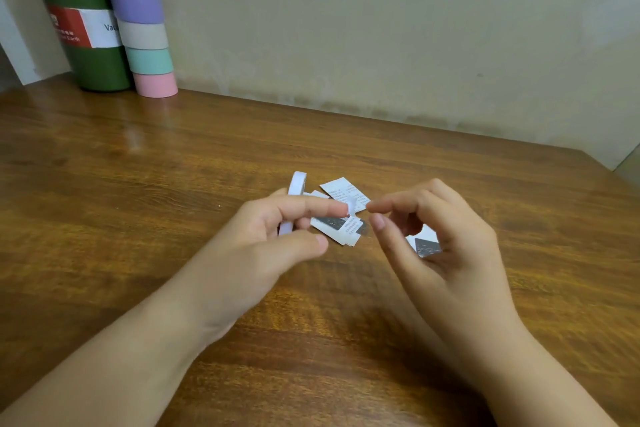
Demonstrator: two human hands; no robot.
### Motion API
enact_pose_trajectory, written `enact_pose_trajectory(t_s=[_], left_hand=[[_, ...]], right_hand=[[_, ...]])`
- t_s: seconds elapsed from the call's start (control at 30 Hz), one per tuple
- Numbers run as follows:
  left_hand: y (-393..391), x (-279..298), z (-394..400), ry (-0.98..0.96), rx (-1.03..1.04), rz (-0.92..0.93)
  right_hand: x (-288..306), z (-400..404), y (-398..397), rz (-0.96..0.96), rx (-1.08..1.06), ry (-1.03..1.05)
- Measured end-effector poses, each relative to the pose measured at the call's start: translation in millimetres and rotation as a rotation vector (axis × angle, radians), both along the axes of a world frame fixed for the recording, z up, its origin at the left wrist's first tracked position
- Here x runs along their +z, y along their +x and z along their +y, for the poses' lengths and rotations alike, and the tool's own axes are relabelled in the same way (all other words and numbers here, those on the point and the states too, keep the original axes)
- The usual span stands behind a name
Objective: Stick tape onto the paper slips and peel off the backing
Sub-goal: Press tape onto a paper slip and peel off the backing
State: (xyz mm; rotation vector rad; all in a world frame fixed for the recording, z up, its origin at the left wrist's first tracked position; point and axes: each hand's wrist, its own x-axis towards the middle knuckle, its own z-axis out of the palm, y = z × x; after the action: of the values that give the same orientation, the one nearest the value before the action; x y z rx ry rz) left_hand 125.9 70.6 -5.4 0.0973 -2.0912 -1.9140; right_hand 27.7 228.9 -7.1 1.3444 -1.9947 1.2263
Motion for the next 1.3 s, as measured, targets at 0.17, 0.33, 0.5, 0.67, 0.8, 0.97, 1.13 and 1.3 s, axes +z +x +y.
enact_pose_trajectory(t_s=[0.17, 0.33, 0.5, 0.67, 0.8, 0.97, 1.13, 1.3], left_hand=[[-0.5, -1.0, 5.5, -0.134, -0.010, -0.002], [-0.9, -2.2, 5.6, -0.167, -0.017, 0.017], [-0.7, -1.8, 5.3, -0.229, -0.041, 0.020], [-0.6, -6.0, 5.0, -0.323, -0.045, 0.051], [-1.0, -9.8, 7.2, -0.526, -0.013, 0.064], [-1.2, -11.8, 9.8, -0.637, -0.009, 0.078], [-0.7, -12.2, 10.6, -0.641, -0.006, 0.091], [-0.8, -11.0, 10.0, -0.594, -0.013, 0.087]], right_hand=[[-4.9, -1.5, -2.6, 0.003, -0.089, 0.012], [-6.1, -2.1, -2.5, 0.022, -0.130, 0.033], [-6.7, -2.5, -1.2, 0.011, -0.136, 0.032], [-7.3, -3.2, -0.6, -0.007, -0.138, 0.036], [-7.9, -4.4, -0.9, -0.005, -0.161, 0.037], [-9.4, -5.7, -1.0, -0.008, -0.179, 0.056], [-10.0, -6.8, -0.1, -0.020, -0.175, 0.046], [-8.6, -6.4, 0.3, -0.053, -0.157, 0.038]])
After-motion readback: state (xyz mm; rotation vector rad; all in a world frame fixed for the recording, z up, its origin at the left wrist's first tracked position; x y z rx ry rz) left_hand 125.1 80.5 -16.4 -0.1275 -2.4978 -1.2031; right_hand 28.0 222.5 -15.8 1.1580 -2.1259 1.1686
